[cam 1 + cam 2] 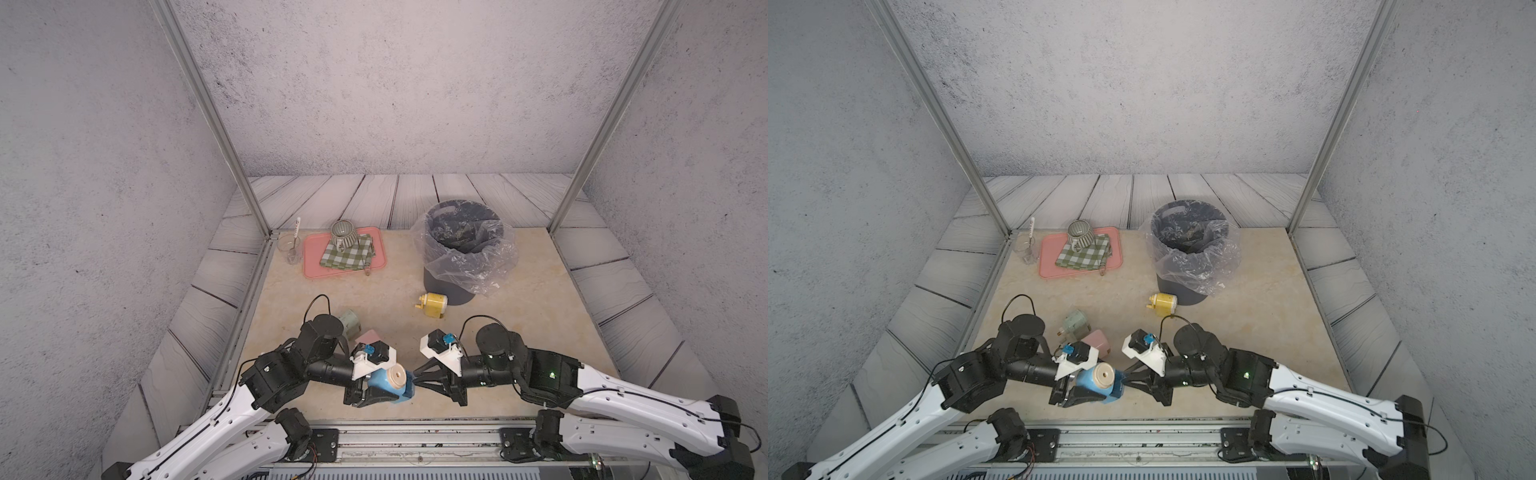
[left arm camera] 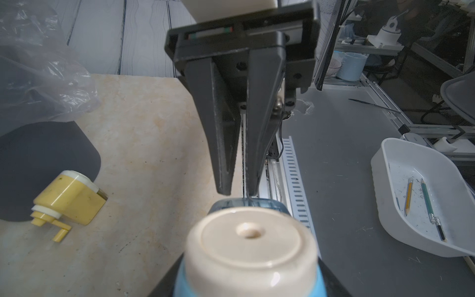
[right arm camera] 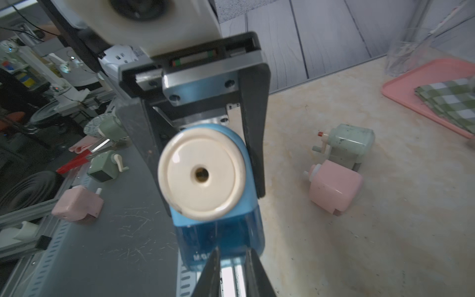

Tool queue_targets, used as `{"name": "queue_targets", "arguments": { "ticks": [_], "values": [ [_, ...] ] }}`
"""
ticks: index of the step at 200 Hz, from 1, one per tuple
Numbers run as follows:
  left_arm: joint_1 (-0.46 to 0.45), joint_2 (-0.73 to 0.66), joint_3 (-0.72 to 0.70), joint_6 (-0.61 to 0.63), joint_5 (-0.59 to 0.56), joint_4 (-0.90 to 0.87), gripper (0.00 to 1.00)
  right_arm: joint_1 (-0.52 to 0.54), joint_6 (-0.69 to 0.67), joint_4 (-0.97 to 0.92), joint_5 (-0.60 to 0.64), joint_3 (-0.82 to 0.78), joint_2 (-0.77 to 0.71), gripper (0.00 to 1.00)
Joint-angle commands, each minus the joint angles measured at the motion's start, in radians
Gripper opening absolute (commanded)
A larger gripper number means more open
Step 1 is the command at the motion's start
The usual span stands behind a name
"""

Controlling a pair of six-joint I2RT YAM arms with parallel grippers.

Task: Take out the pencil sharpener tray and clean the shavings
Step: Close the container of the pencil sharpener, then place the pencil sharpener at the center of the board.

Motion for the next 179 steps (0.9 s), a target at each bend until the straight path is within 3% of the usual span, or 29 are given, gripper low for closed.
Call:
{"name": "queue_targets", "arguments": {
  "ticks": [1, 37, 77, 153, 179],
  "values": [
    [-0.003, 0.069, 0.075, 0.068, -0.014, -0.058, 0.0, 0.002, -0.004, -0.136, 0.264, -0.013, -0.155, 0.27],
    [-0.003, 0.212, 0.141, 0.062, -0.089, -0.08, 0.0, 0.001, 0.02, -0.356, 0.644, 0.036, -0.345, 0.35],
    [-0.01, 0.397, 0.196, -0.028, -0.173, -0.025, 0.0, 0.001, 0.139, -0.455, 0.869, 0.052, -0.428, 0.45],
    [-0.07, 0.614, 0.199, -0.115, -0.61, 0.098, 0.0, 0.001, 0.179, -0.533, 0.945, 0.065, -0.496, 0.52],
    [-0.071, 0.658, 0.182, -0.163, -0.615, 0.142, 0.0, 0.001, 0.169, -0.526, 0.943, 0.062, -0.517, 0.54]
  ]
}}
